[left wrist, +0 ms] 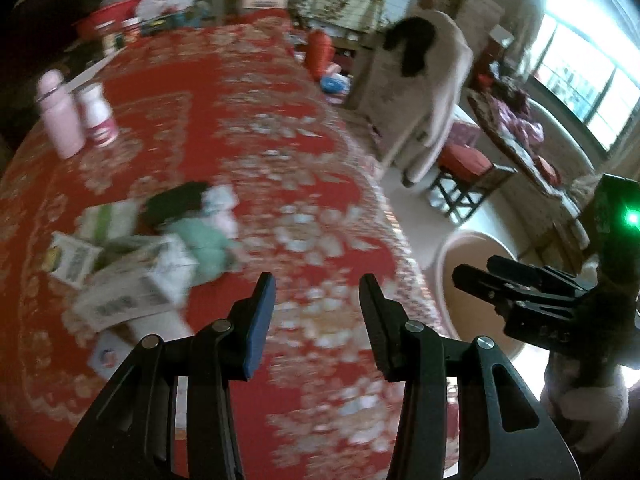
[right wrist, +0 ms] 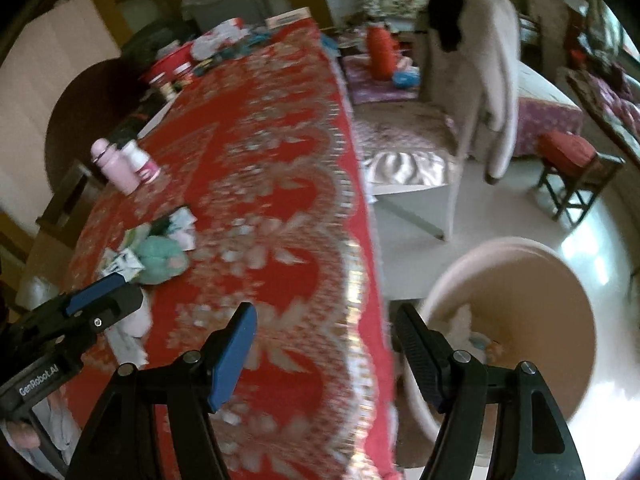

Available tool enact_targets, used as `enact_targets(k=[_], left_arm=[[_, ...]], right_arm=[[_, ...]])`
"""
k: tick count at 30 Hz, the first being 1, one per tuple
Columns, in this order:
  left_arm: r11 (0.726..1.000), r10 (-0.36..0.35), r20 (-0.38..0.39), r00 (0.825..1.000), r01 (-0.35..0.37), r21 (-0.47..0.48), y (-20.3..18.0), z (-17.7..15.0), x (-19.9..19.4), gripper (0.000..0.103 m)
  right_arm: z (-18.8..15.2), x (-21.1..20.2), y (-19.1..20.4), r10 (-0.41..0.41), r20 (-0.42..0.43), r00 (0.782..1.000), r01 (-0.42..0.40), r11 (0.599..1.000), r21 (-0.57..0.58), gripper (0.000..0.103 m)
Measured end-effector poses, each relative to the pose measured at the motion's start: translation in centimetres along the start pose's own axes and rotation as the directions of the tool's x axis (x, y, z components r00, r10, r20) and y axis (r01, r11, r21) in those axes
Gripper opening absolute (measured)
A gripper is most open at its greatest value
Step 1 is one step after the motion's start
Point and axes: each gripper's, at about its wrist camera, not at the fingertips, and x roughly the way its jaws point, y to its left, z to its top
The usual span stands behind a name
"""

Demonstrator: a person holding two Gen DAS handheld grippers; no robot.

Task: Collect trash
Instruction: 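Move both tools back over the remaining boxes on the table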

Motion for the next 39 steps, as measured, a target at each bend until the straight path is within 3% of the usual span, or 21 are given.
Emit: enact_targets(k=[8,19,32,39], left_arm=[[0.987,0.111,0.02,0.994,-0.108,-0.115,8.7,-0.6,-2.5,0.041],[0.938,0.233,-0.039,0.972,-0.235,-0.256,20.3,-2.6,-3.3,0.041],[0.912,0.233,-0.166,0.958,-0.274,-0.305,27.9,-3.7,0.2,0.041],[0.88,0.238,-0.197,0.951,-0.297,-0.37,29.4,-2.9,2.4,0.041]], right_arm=[[1.5,2.7,6.7,0.056,-0.027,0.998,-0.058,0.994,-0.091,0.07],[2.7,6.3,12.7,0.057,-0.063,0.996,-0.065,0.989,-0.129,0.07],[6.4,9.6,15.6,0.046,-0.075,0.996,-0.052,0.996,-0.076,0.07],[9.2,13.7,18.4,0.025,-0.179,0.984,-0.075,0.957,-0.28,0.07]])
